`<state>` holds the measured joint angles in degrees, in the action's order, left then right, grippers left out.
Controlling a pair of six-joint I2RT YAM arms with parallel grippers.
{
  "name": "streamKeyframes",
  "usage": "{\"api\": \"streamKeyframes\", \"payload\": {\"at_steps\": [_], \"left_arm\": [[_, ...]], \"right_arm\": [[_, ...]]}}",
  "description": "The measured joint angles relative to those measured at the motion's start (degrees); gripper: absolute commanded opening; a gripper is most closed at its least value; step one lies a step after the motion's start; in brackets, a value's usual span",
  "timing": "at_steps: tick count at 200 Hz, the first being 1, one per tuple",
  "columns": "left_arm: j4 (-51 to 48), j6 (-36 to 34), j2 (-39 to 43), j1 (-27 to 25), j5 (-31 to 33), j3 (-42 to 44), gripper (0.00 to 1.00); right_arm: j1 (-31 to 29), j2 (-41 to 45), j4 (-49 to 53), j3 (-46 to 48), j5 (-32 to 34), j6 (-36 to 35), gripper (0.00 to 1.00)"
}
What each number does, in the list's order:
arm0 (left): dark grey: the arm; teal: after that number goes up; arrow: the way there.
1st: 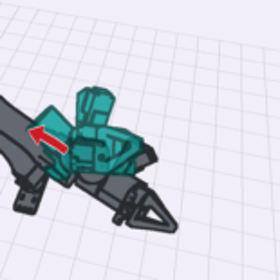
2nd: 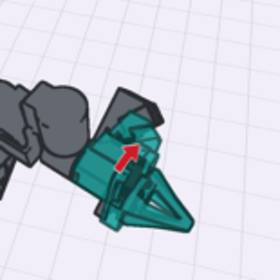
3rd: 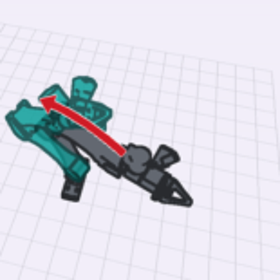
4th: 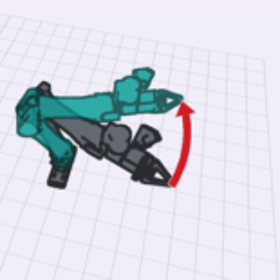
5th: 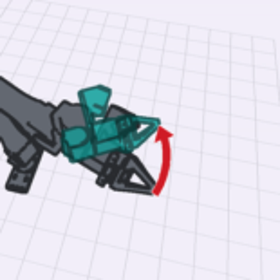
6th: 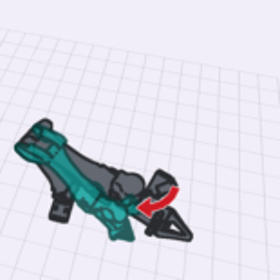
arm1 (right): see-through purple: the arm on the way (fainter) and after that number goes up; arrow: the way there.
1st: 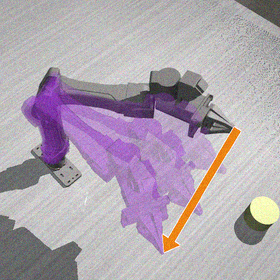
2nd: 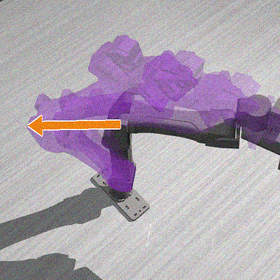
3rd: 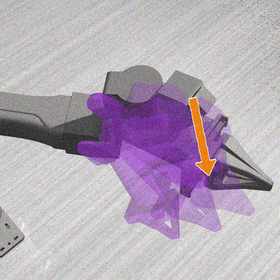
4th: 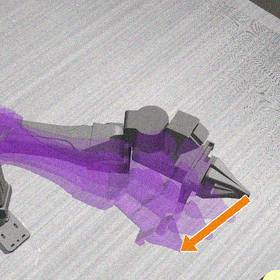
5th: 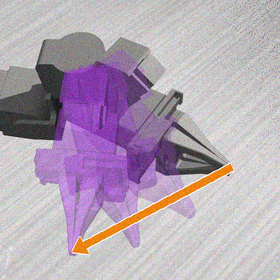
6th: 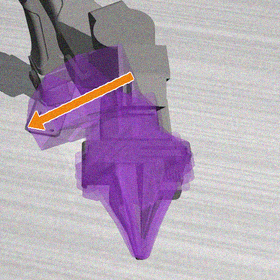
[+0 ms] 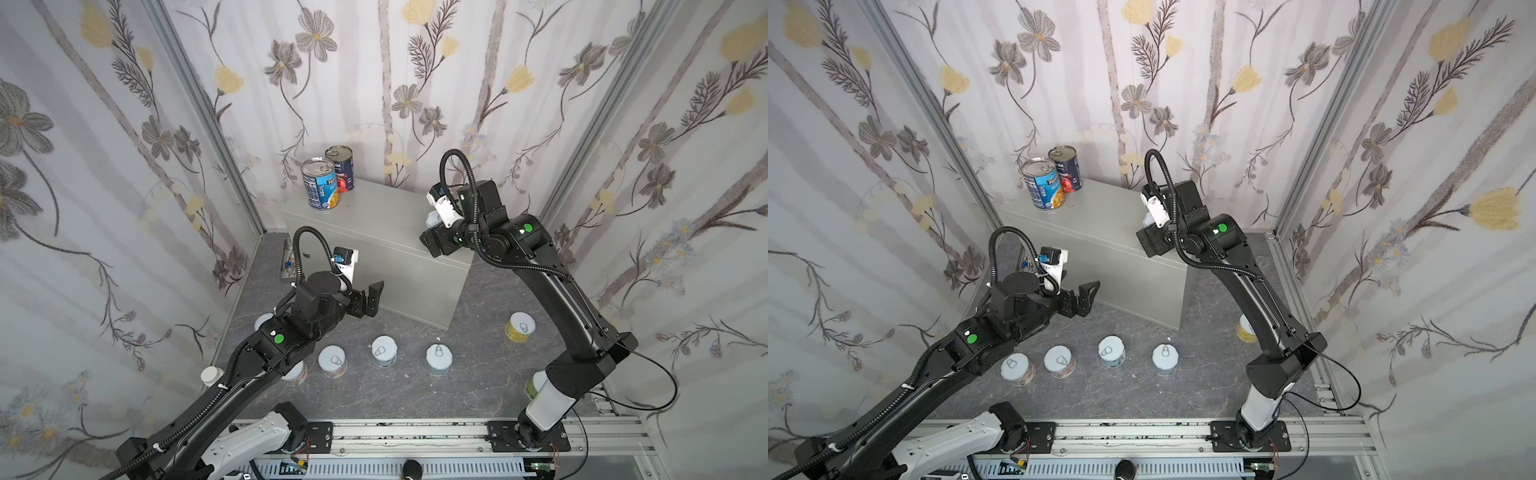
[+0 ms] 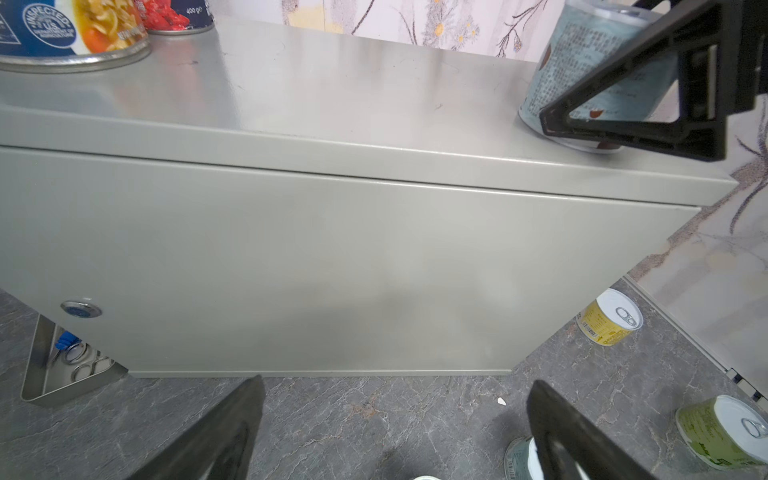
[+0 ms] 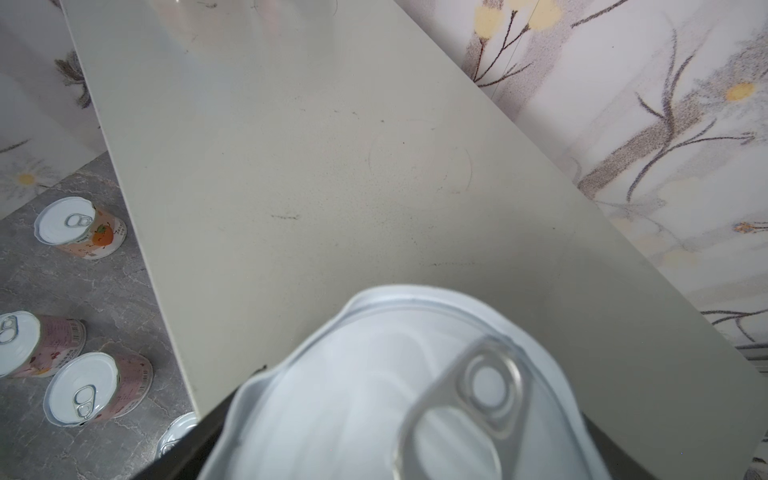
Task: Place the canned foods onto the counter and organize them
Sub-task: 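Lower the pale green can onto the cabinet top beside the tomato can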
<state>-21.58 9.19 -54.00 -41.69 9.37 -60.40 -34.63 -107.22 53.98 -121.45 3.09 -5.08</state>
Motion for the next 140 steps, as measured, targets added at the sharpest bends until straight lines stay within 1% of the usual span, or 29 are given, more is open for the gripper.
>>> {"api": "streamKeyframes", "payload": {"at_steps": [25,57,87,106,140], "left_arm": [[0.0,0.0,0.2,0.0,-0.1,0.0,1.00],[0.0,0.1,1.2,0.0,-0.2,0.0,1.00],[0.0,0.5,2.1,0.0,-0.2,0.1,1.00],[0.0,1.0,2.7,0.0,-0.2,0.4,1.00],[-0.1,1.3,4.3,0.0,-0.1,0.7,1.00]], "right_arm": [[0.1,-0.7,-0.3,0.0,-0.5,0.0,0.93],[0.4,-1.5,-1.8,0.0,-2.5,0.2,0.78],[0.5,-3.2,-5.1,-0.2,-4.5,1.9,0.76],[0.4,-4.5,-7.8,-0.2,-4.7,3.0,0.72],[0.4,-6.8,-12.9,-0.3,-5.0,4.2,0.69]]}}
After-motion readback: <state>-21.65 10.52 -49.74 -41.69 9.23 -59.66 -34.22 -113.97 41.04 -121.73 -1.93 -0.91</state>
